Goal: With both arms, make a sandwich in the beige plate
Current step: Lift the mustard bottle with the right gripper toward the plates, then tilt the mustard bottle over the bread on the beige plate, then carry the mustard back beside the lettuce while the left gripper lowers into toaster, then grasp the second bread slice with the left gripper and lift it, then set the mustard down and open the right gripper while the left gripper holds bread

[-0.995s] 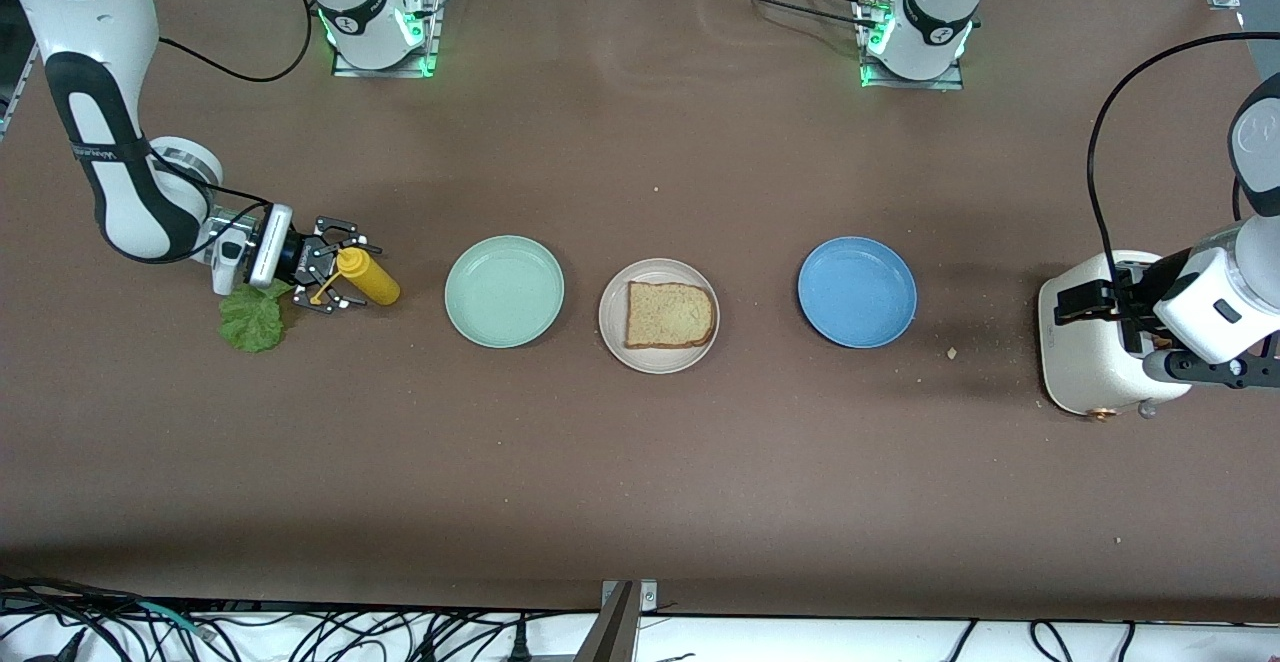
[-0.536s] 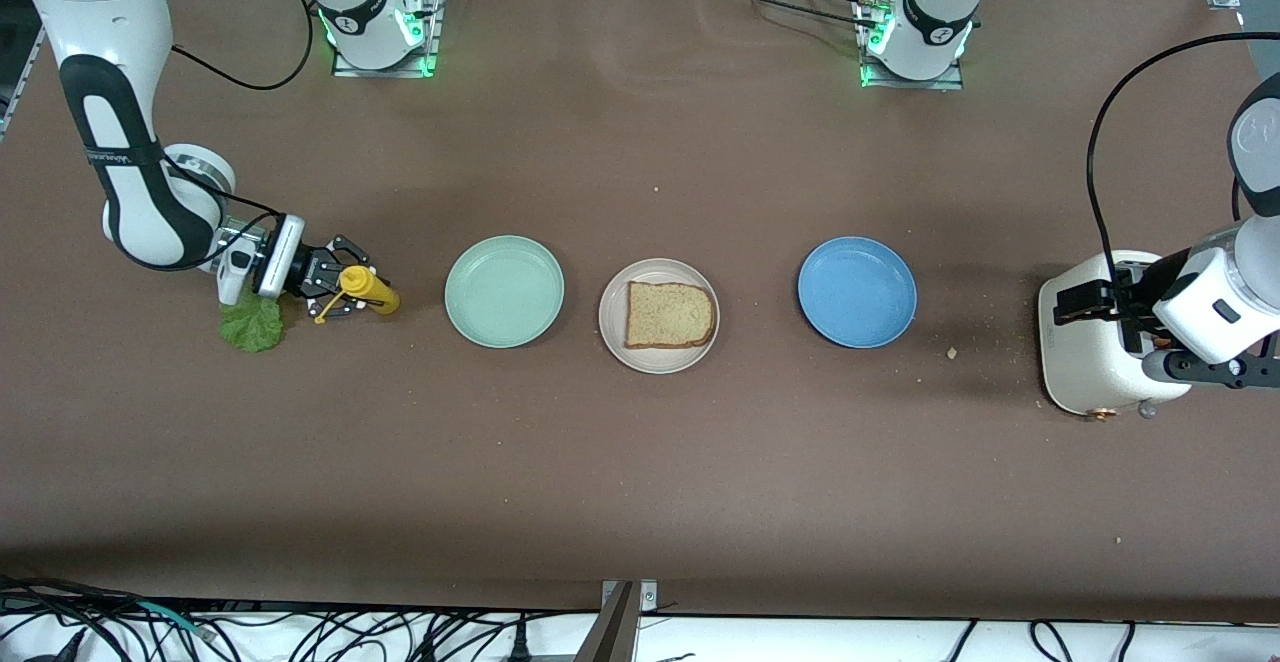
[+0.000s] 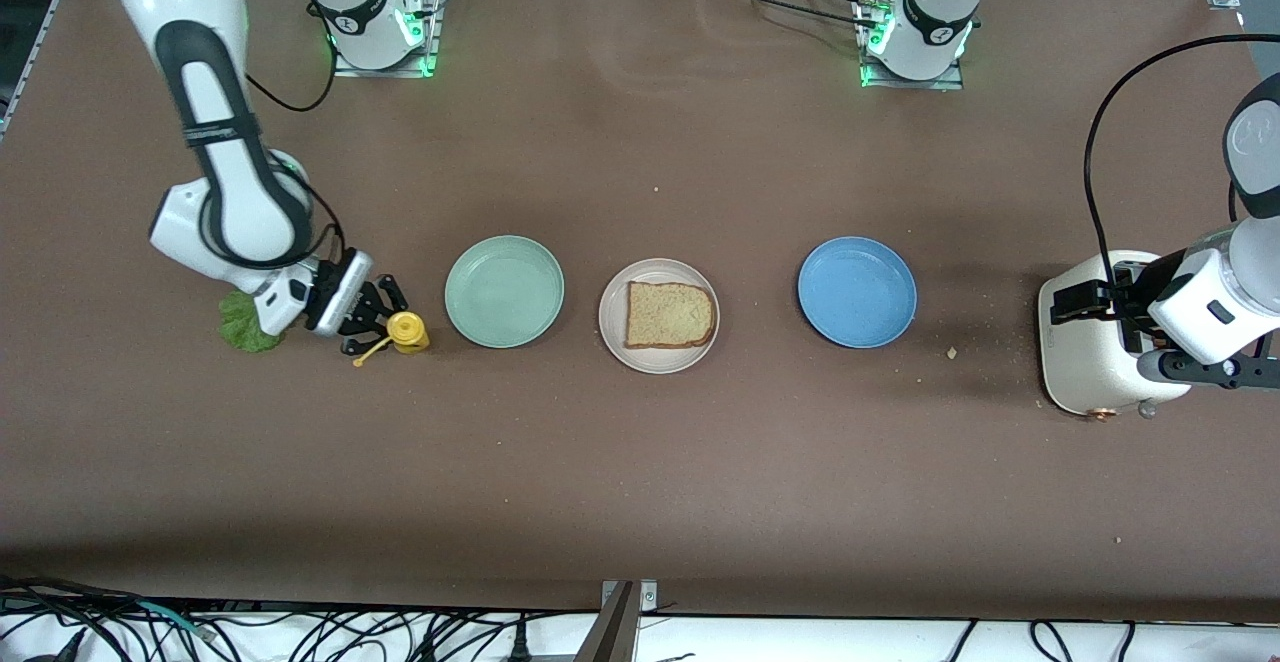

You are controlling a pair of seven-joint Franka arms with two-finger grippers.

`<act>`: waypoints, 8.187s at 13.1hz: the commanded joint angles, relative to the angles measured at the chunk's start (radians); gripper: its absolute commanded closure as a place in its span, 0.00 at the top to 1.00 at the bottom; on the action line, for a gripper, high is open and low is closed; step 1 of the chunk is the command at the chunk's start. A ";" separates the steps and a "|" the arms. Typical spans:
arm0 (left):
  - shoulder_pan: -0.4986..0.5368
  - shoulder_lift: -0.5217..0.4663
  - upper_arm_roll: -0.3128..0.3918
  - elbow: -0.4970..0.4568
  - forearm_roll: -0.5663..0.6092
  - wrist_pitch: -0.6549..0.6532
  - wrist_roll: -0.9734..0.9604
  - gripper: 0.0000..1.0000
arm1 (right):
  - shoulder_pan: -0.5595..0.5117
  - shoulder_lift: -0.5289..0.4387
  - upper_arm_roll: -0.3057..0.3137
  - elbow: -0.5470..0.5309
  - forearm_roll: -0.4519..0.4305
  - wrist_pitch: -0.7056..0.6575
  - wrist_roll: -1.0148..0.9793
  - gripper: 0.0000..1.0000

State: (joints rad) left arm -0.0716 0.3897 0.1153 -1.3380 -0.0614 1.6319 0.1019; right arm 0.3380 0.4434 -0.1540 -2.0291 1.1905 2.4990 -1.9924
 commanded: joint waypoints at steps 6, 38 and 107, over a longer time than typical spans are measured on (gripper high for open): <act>-0.007 -0.008 -0.003 -0.021 0.035 0.016 -0.017 1.00 | 0.199 -0.025 -0.013 0.156 -0.872 0.026 0.948 0.00; 0.133 -0.005 -0.003 -0.087 0.121 0.051 0.152 1.00 | 0.549 0.292 -0.019 0.794 -1.628 -0.790 1.678 0.00; 0.038 -0.017 -0.045 -0.059 -0.051 -0.107 -0.110 0.00 | -0.238 -0.018 -0.315 0.134 -0.242 -0.832 0.135 1.00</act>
State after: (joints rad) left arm -0.0295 0.3702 0.0634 -1.4149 -0.1015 1.5497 0.0054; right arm 0.1061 0.4437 -0.4583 -1.9290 1.0166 1.6771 -1.9705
